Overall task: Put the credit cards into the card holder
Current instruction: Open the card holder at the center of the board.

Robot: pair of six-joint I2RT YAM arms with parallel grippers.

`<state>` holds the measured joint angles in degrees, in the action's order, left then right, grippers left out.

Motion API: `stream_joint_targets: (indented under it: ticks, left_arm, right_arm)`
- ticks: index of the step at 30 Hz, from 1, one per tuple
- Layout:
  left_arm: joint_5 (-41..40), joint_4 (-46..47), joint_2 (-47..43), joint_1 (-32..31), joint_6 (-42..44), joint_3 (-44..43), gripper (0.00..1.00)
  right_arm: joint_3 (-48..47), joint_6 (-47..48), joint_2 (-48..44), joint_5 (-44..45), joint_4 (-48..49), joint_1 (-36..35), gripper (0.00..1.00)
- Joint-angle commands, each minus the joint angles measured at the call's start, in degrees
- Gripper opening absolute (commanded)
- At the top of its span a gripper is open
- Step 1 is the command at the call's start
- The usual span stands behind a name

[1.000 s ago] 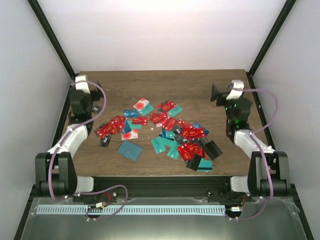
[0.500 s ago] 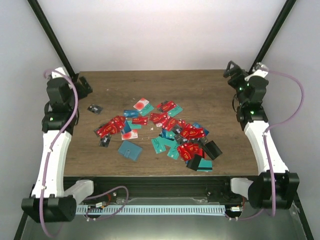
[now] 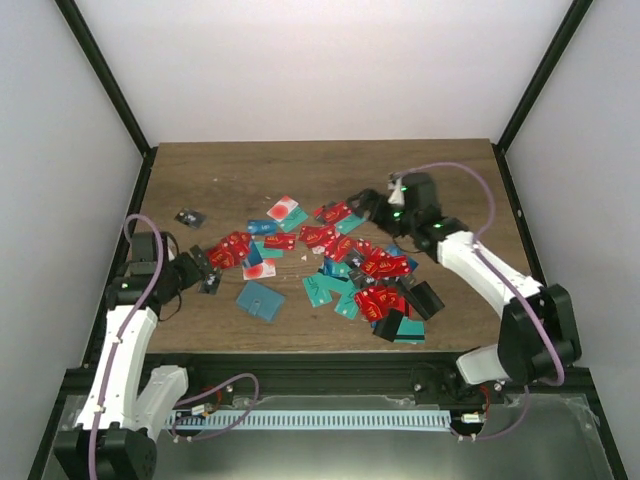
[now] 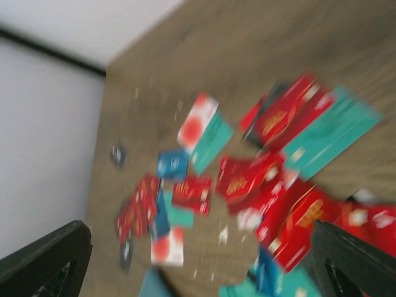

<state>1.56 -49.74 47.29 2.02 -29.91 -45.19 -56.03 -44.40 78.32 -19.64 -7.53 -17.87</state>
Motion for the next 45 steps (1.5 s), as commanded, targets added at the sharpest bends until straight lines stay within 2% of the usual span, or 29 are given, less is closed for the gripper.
stream_joint_targets:
  ticks: [1,6,10,13,16,18,28,32,33,39,42,45]
  left_arm:
    - [13.0,-0.7,-2.1,0.2,-2.4,5.2,1.00]
    - [23.4,4.4,-2.1,-0.4,-5.4,12.5,0.87]
    - [26.6,5.5,-0.9,-1.7,-7.4,16.3,0.77]
    - [27.2,5.8,-2.3,-3.0,-9.1,18.7,0.67]
    - [28.1,6.8,-3.7,-4.3,-10.6,21.9,0.51]
    - [29.1,8.7,-4.0,-4.8,-11.8,24.0,0.45]
    - [30.6,22.6,6.6,-6.7,-13.8,27.8,0.39]
    - [30.6,26.6,13.2,-7.1,-14.1,26.3,0.35]
    - [30.8,27.5,14.8,-7.2,-14.1,25.5,0.35]
    - [31.6,31.4,24.3,-9.1,-11.2,20.7,0.36]
    - [33.3,32.8,28.6,-12.9,-10.3,17.5,0.40]
    - [30.5,29.2,29.5,-17.1,-7.3,13.5,0.47]
  right_arm:
    - [-3.9,3.4,4.0,-2.1,-4.3,-10.2,0.97]
    - [-7.1,7.7,11.5,-3.6,-7.6,-20.9,0.91]
    - [-8.2,10.9,15.6,-4.9,-10.4,-27.7,0.88]
    - [-8.6,13.8,19.5,-9.7,-9.5,-29.7,0.86]
    - [-12.5,17.1,25.4,-11.0,-13.2,-30.6,0.77]
    - [-14.7,18.5,28.3,-12.0,-13.7,-31.0,0.76]
    - [-25.4,21.1,41.5,-11.6,-15.0,-31.0,0.69]
    - [-27.0,20.5,44.2,-15.1,-14.9,-31.4,0.59]
    - [-26.5,20.2,44.2,-15.8,-14.9,-31.6,0.55]
    - [-15.5,14.5,37.4,-20.4,-7.2,-32.6,0.50]
    - [-10.7,11.9,33.2,-23.8,-2.4,-32.6,0.50]
    - [-9.5,12.2,30.6,-25.6,-2.4,-32.6,0.50]
